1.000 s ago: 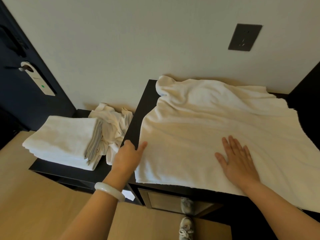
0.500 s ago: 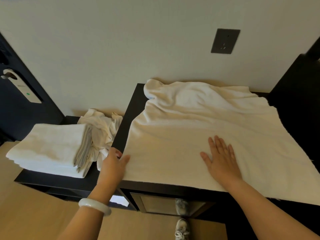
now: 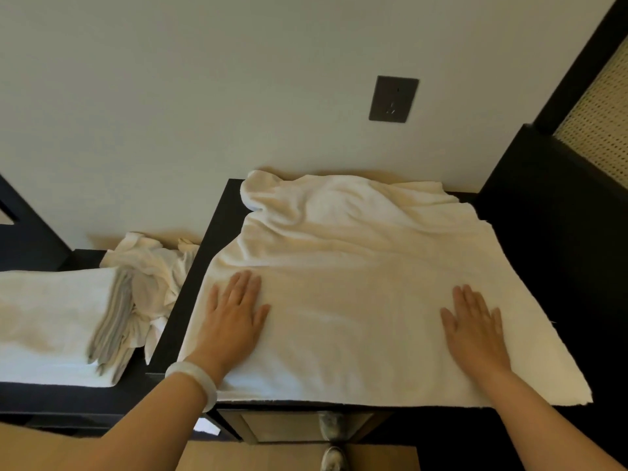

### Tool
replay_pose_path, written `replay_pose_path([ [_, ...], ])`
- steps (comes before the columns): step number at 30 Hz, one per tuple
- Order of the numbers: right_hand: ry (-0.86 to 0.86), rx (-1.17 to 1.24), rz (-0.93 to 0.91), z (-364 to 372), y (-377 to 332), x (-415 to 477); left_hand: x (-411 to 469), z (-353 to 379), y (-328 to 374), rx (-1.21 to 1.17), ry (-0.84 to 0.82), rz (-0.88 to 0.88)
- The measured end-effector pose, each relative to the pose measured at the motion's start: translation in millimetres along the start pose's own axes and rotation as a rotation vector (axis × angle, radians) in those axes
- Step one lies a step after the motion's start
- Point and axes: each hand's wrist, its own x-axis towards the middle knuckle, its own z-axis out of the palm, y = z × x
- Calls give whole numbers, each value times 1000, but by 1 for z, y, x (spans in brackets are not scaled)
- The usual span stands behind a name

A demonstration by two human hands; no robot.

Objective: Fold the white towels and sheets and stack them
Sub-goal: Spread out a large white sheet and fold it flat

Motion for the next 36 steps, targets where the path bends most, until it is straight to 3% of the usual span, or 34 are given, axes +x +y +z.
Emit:
replay_pose_path([
  [14, -18, -209, 144, 6, -3, -64, -73, 2, -12, 37, -6, -52],
  [17, 82, -178, -45, -3, -40, -39, -48, -11, -3, 30, 54, -2],
  [21, -100, -98, -302, 7, -95, -11, -10, -2, -5, 50, -28, -24],
  [29, -82, -149, -262, 24, -77, -64, -74, 10, 0, 46, 23, -28],
  [32, 28, -96, -264, 24, -81, -102, -103, 7, 10, 38, 45, -10],
  [36, 90, -64, -345, 13, -95, -80, -73, -2, 10, 45, 31, 0],
])
